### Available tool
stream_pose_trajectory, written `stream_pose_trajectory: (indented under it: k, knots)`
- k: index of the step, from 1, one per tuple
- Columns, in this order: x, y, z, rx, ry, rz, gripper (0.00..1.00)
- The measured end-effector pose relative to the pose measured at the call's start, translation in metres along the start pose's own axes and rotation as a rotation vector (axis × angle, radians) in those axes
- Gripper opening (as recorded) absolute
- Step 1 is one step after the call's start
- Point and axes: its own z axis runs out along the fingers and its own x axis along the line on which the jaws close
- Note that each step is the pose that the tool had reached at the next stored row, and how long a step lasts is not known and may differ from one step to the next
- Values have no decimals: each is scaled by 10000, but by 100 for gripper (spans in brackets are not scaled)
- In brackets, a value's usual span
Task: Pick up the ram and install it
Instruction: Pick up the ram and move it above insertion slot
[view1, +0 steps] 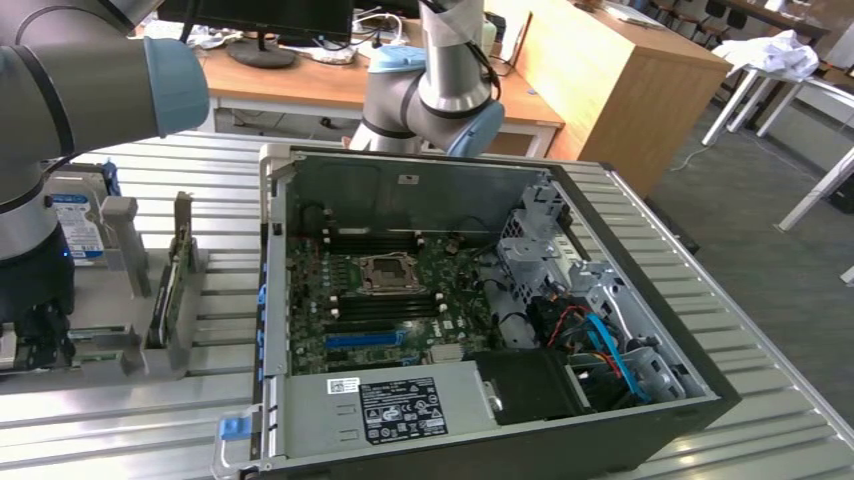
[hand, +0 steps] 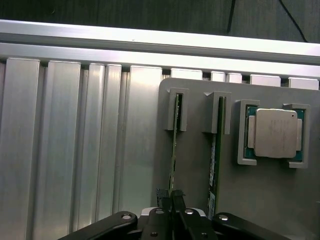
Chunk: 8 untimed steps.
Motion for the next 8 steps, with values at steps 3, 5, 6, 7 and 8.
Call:
stream_pose_trajectory:
  k: [3, 5, 6, 7, 8]
  knots:
    - [0, 0, 0, 0, 1, -1, 12]
    - [0, 0, 0, 1, 1, -1, 12]
    - [0, 0, 0, 1, 1, -1, 12]
    - [0, 0, 0, 0, 1, -1, 12]
    - [0, 0, 0, 0, 1, -1, 12]
